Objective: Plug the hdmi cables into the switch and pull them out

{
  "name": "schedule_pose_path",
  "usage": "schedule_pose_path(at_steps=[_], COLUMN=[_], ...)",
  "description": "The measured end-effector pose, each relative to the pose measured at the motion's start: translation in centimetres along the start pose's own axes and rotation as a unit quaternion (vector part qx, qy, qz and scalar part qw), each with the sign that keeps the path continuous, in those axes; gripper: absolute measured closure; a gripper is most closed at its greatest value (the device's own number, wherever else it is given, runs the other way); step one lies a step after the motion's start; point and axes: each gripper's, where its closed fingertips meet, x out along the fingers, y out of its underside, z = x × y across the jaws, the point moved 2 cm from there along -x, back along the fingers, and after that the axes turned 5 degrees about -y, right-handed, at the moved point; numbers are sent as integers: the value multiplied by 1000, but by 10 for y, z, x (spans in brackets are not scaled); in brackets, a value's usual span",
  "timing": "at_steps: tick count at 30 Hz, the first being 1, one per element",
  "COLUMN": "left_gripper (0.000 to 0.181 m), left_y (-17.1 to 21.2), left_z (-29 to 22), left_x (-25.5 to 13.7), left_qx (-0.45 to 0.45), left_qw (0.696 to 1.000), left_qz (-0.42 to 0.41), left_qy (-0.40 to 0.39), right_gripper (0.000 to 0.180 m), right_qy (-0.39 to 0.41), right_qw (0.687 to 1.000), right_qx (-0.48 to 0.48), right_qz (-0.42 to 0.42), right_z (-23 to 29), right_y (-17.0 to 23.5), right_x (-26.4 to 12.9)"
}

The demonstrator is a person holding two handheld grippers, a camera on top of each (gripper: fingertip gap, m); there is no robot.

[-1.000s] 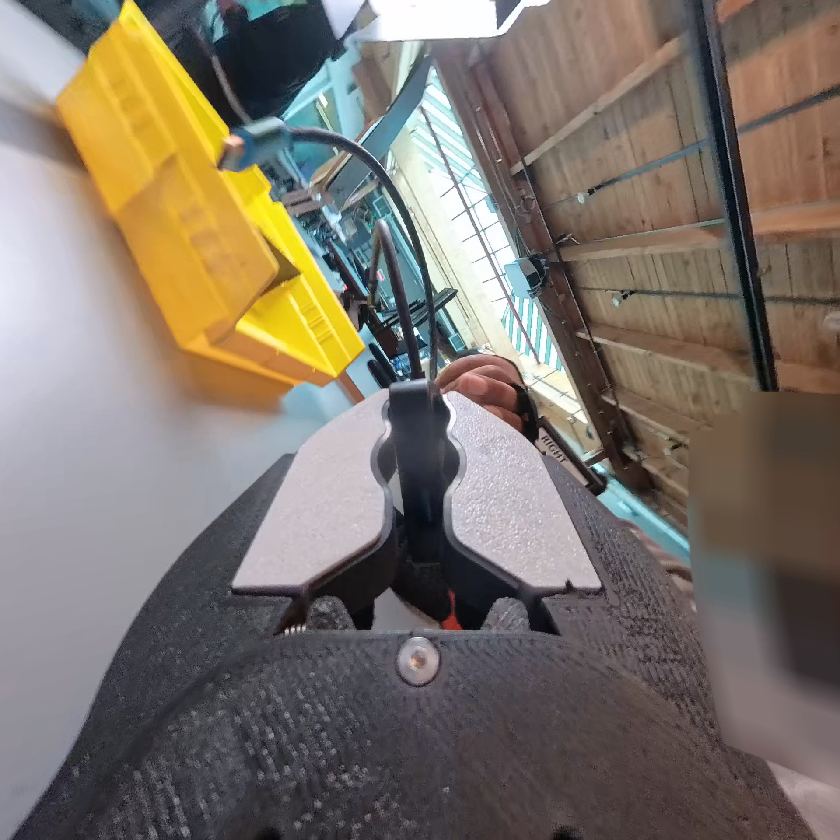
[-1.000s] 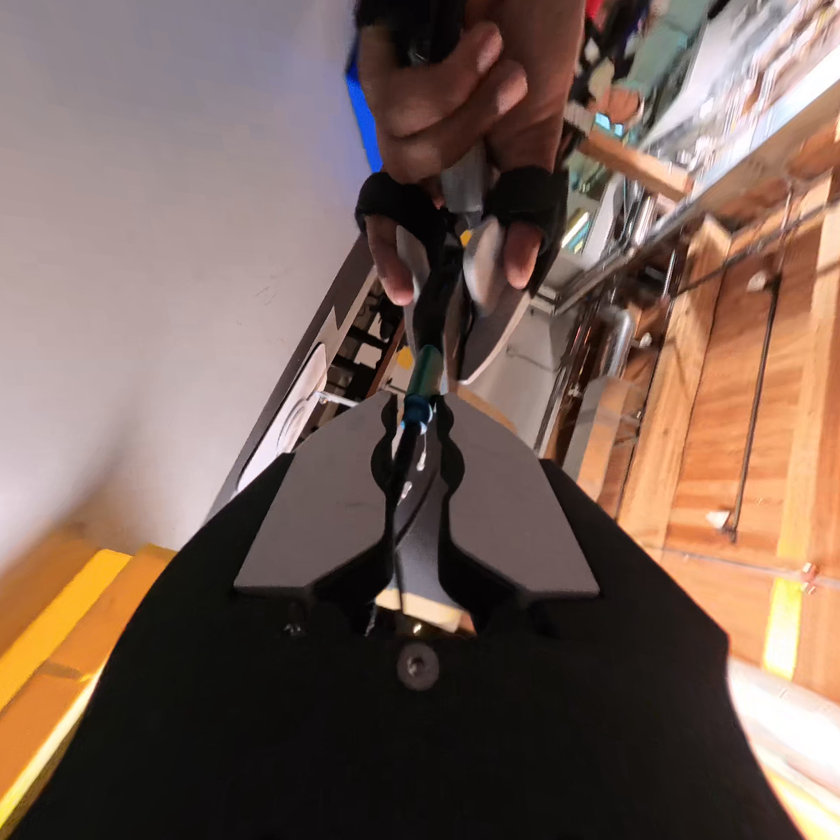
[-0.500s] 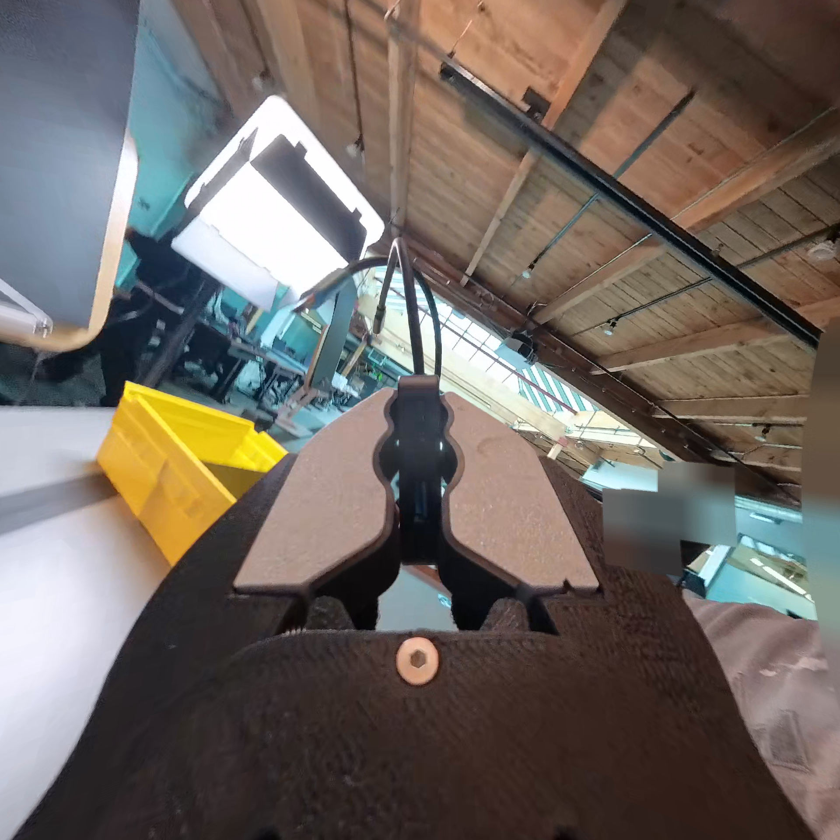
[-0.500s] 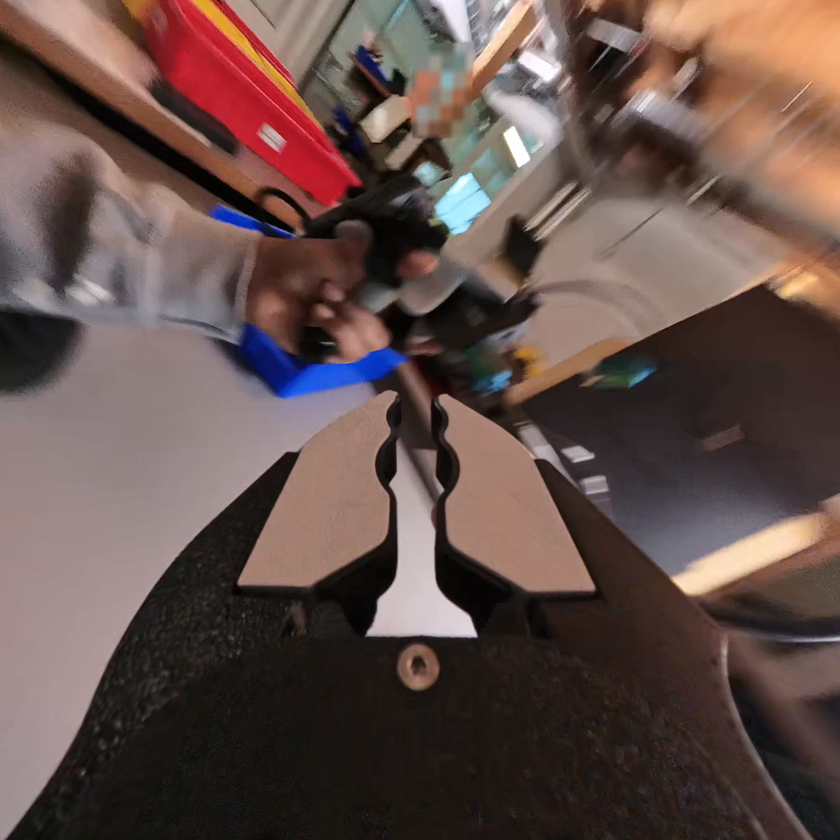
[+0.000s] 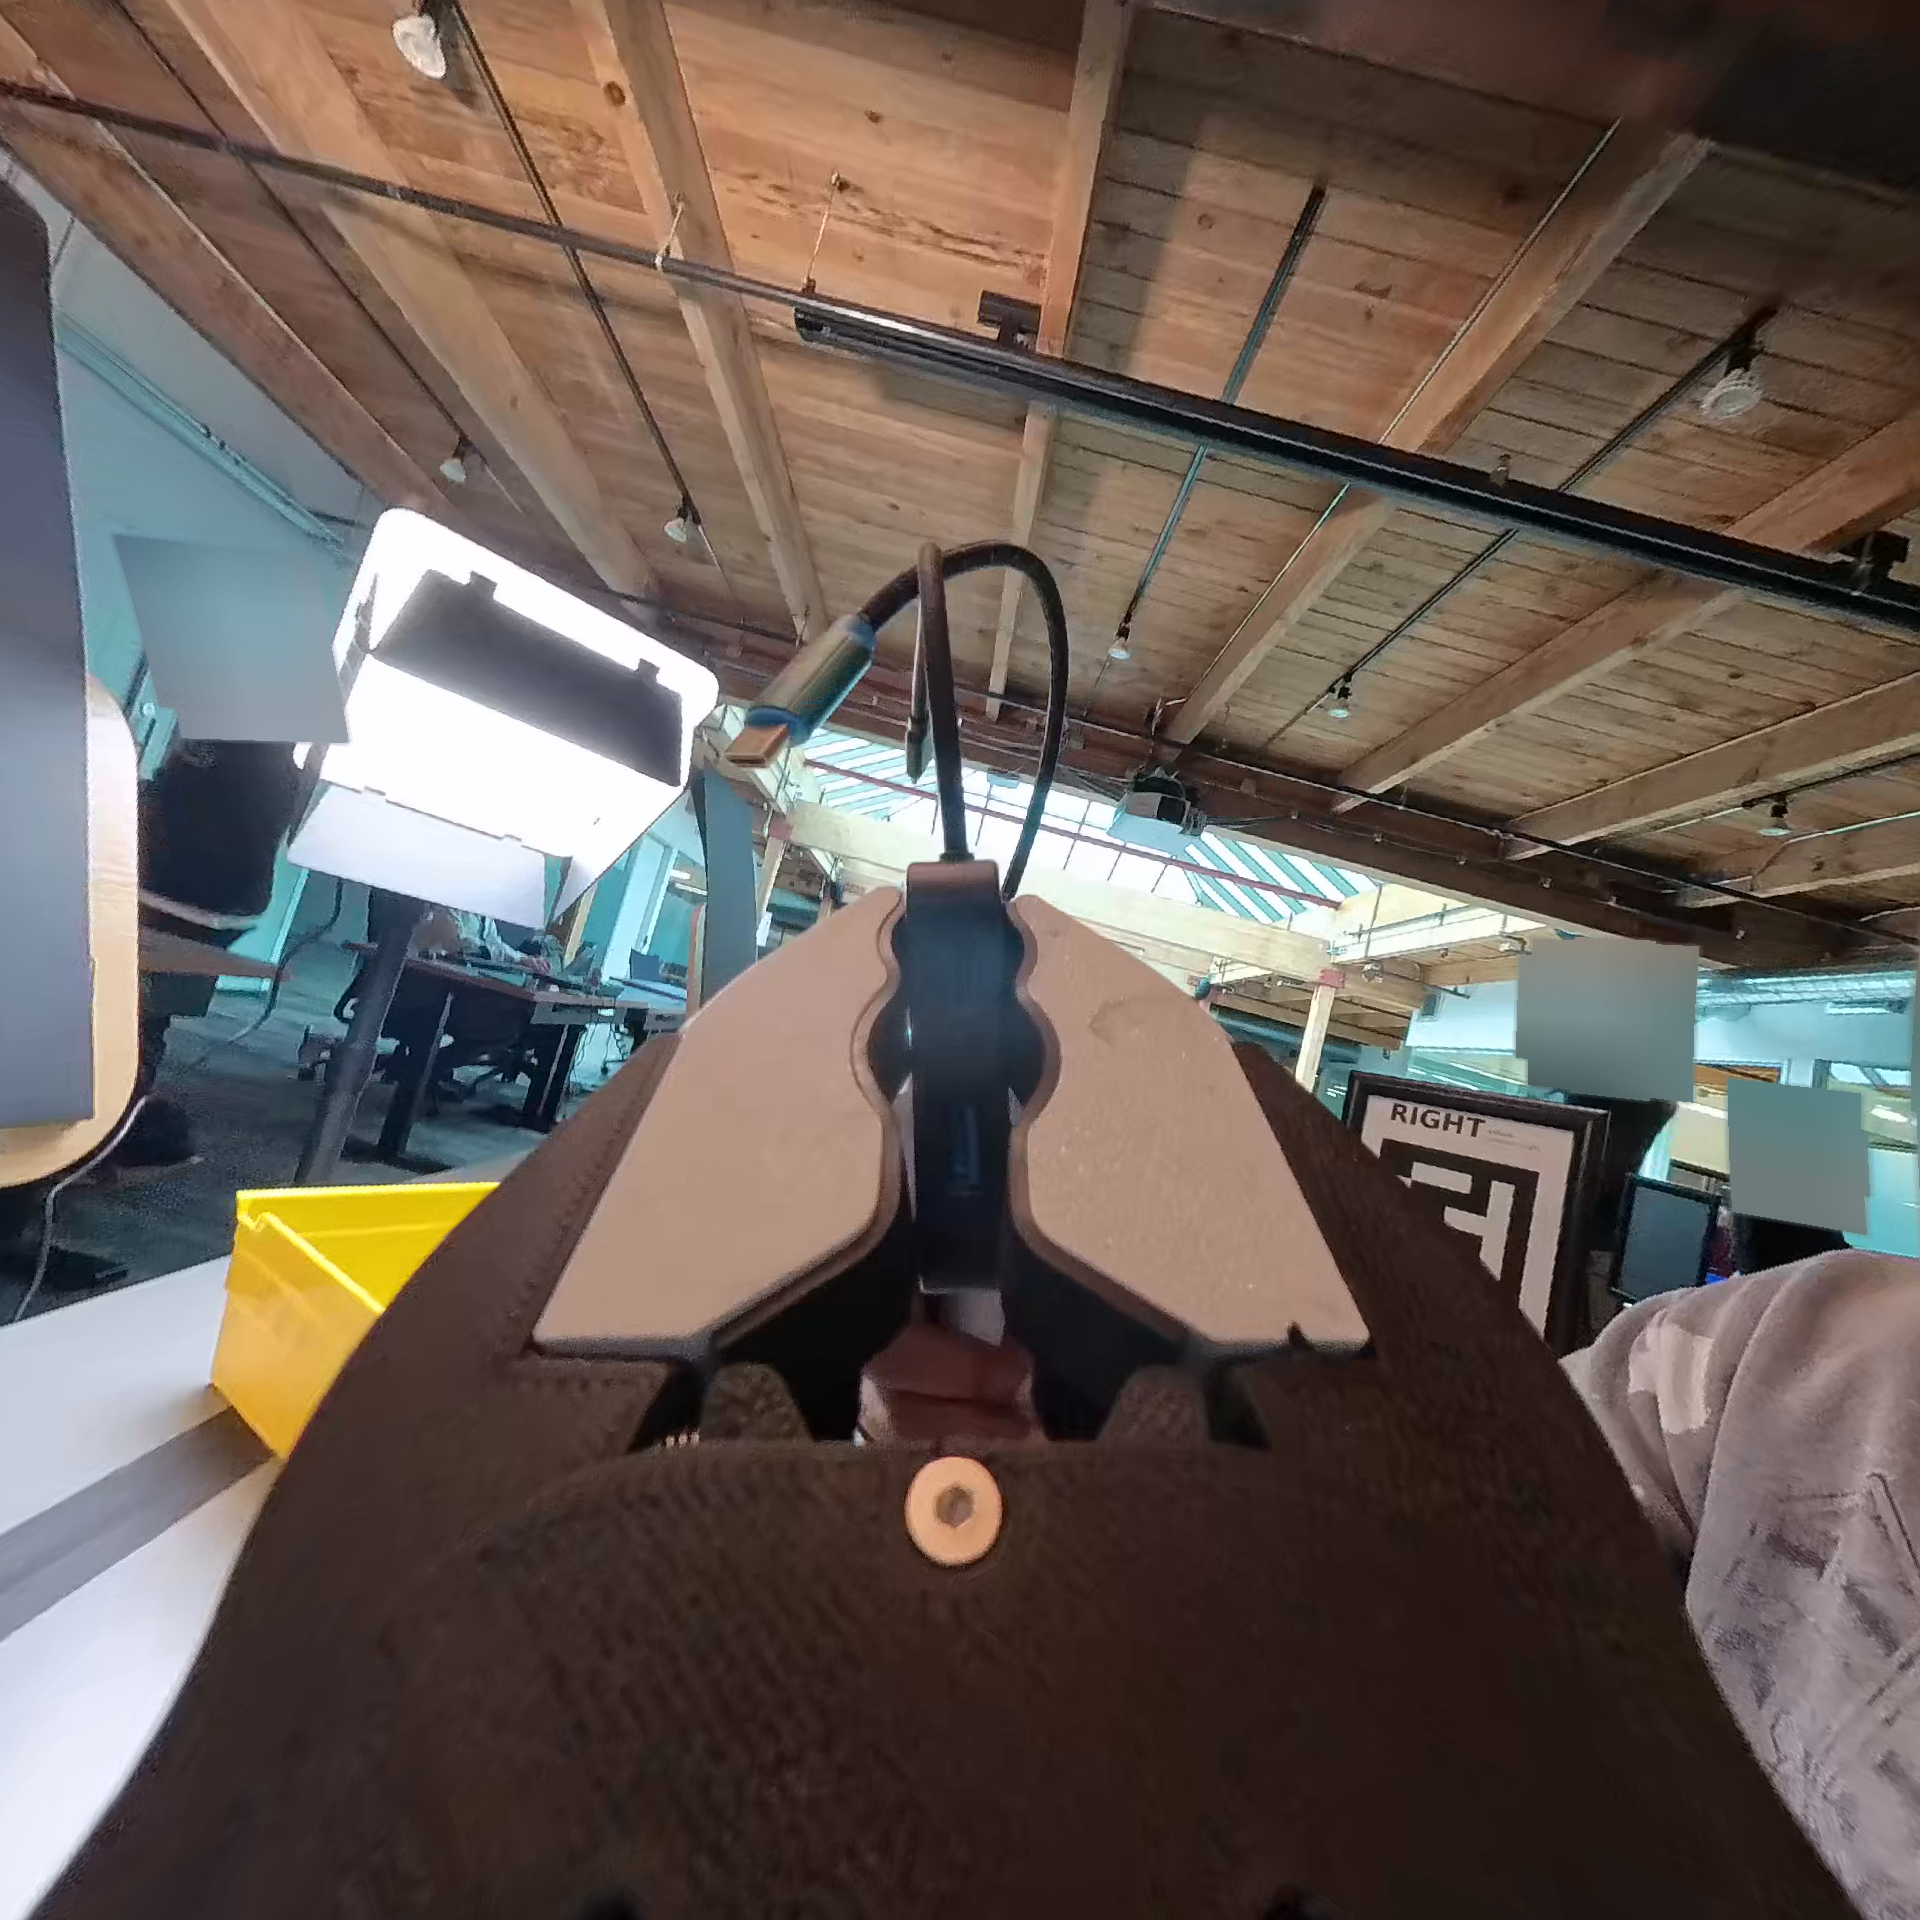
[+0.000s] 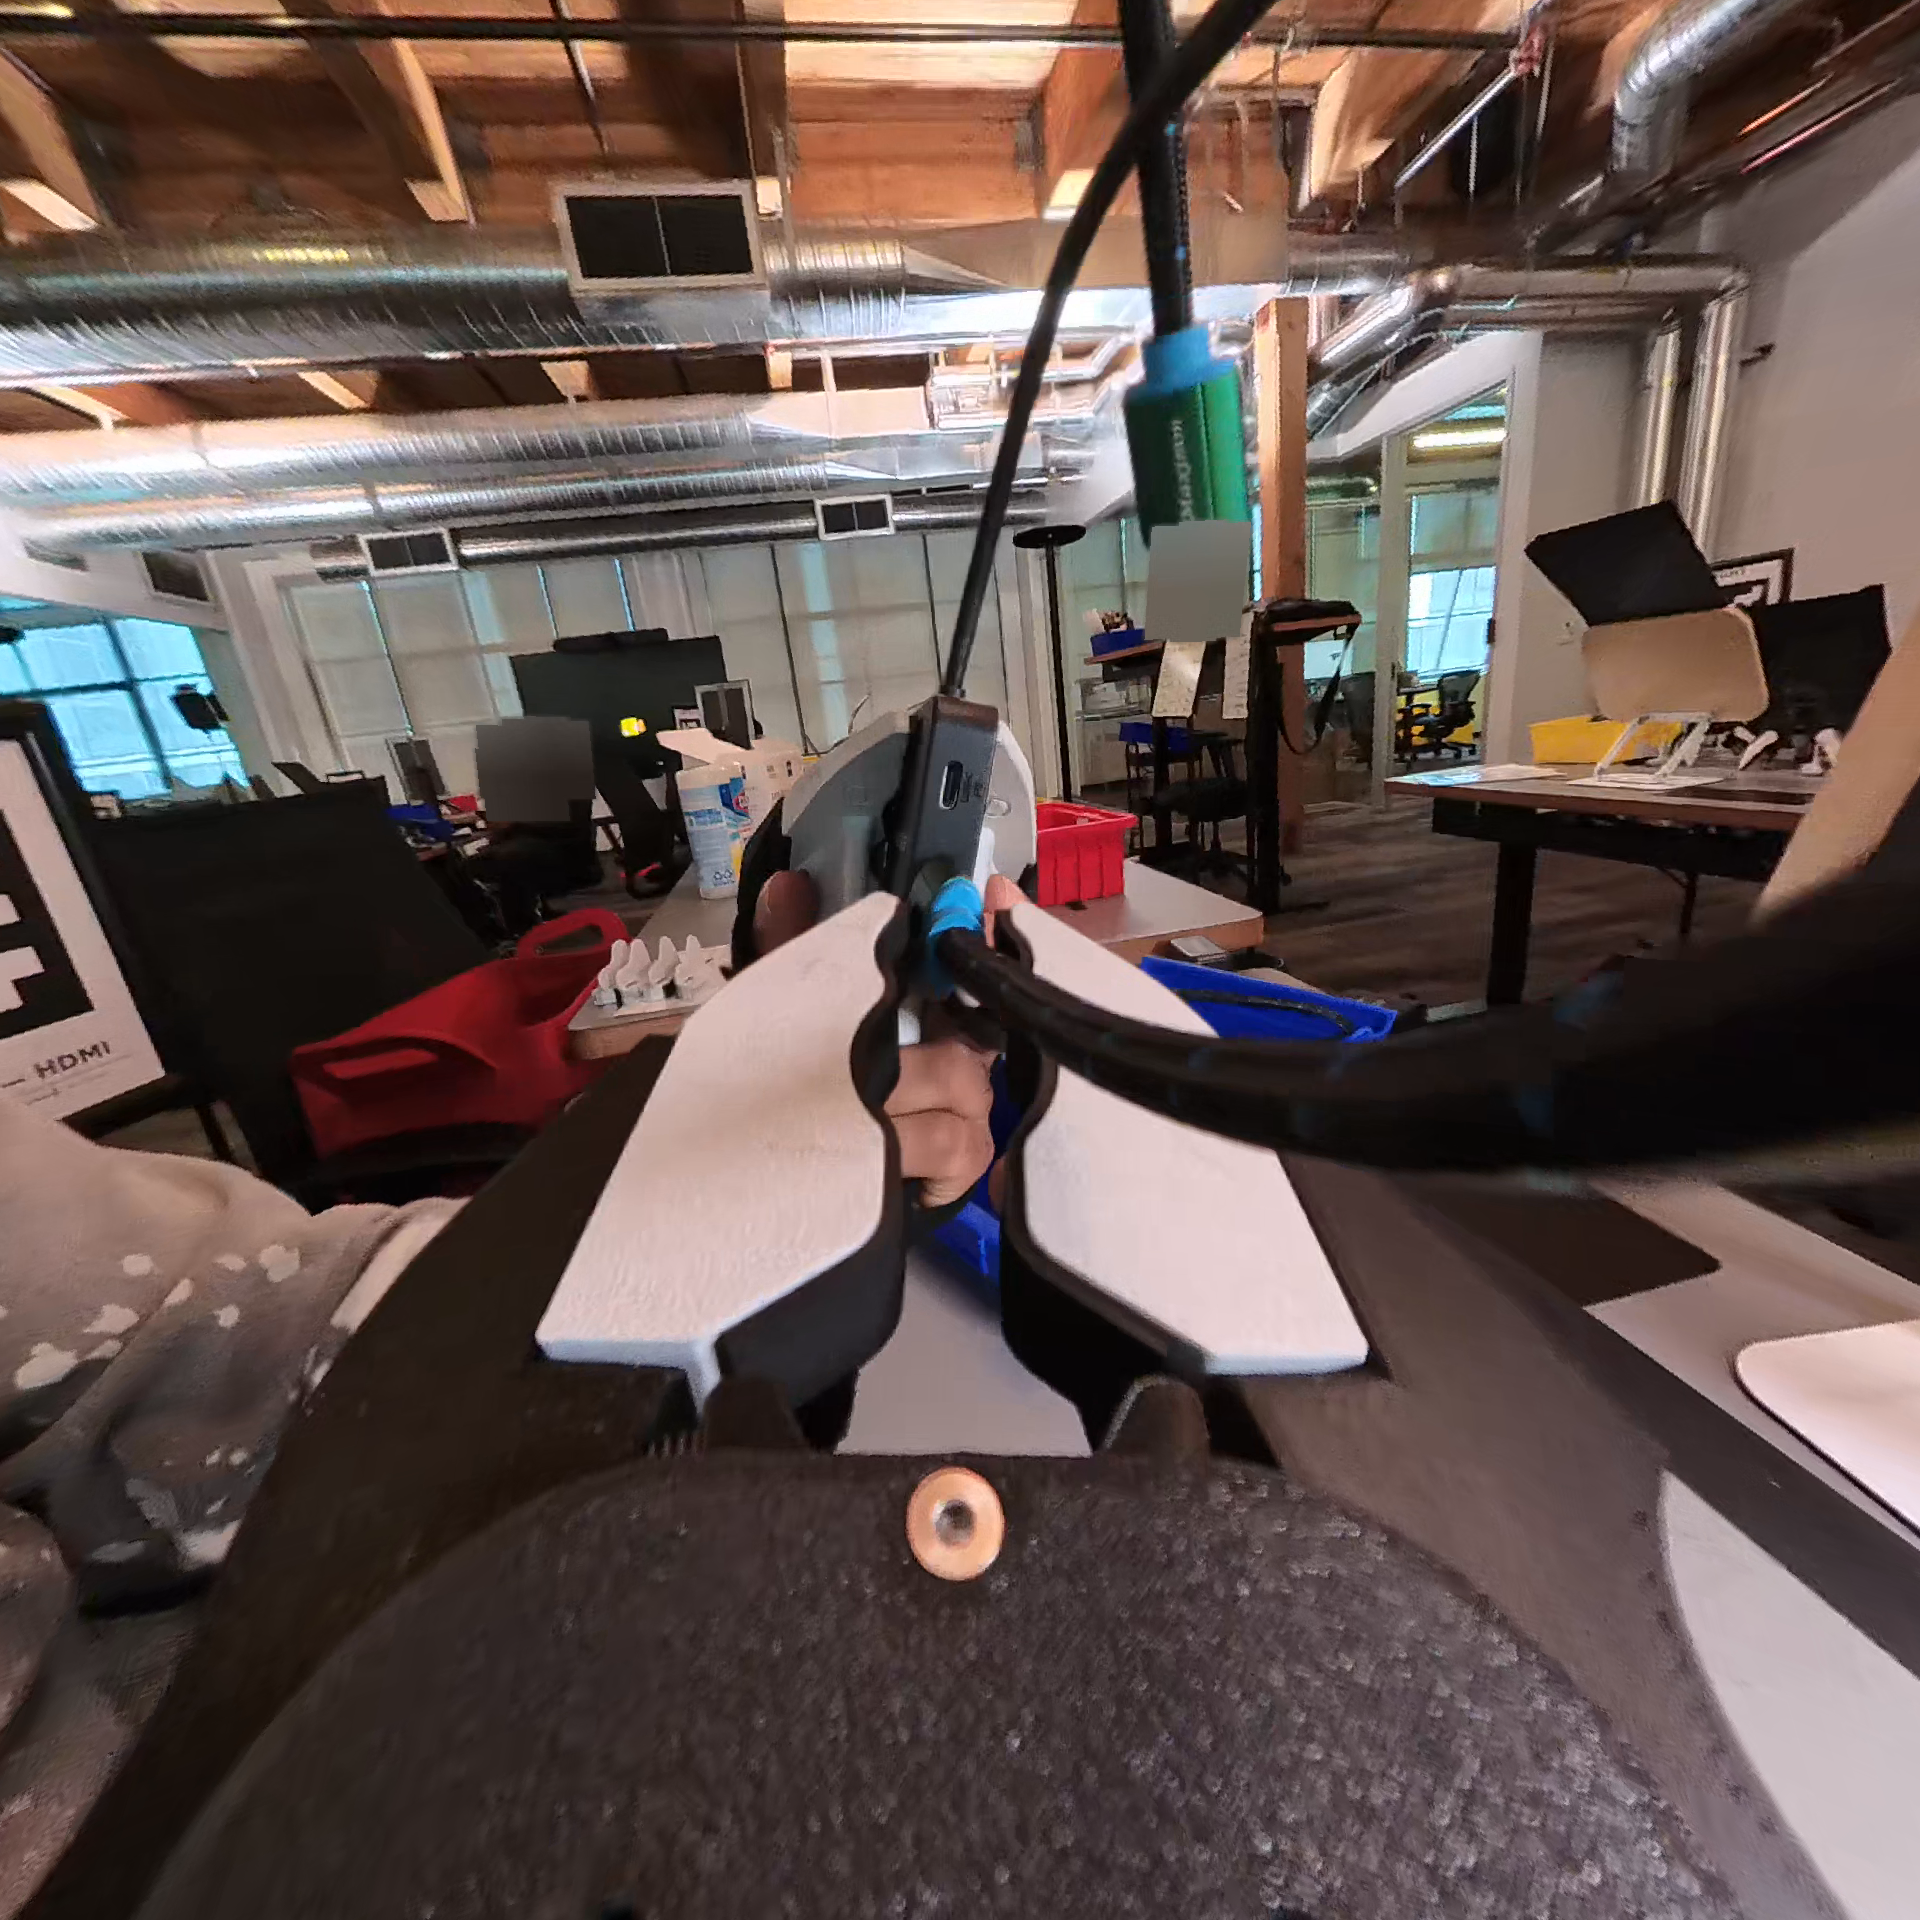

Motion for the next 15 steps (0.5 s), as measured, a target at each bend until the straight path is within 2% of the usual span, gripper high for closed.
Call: schedule_pose_path(at_steps=[3, 6, 10, 15], left_gripper=[165, 166, 164, 164], left_y=[10, 24, 40, 47], left_z=[5, 8, 6, 1], left_x=[2, 3, 1, 1], left_qx=[-10, -5, 47, 74], left_qw=[999, 995, 981, 972], left_qz=[31, 103, 184, 221], left_qy=[-3, -7, -23, -23], right_gripper=[169, 169, 169, 169], right_qy=[-15, -29, -50, -67], right_qw=[1000, 999, 997, 996], right_qx=[19, 30, 49, 55], right_qz=[16, 33, 11, 25], right_z=[-3, -6, -7, -4], right_y=[3, 5, -1, 3], right_x=[-9, -18, -24, -24])
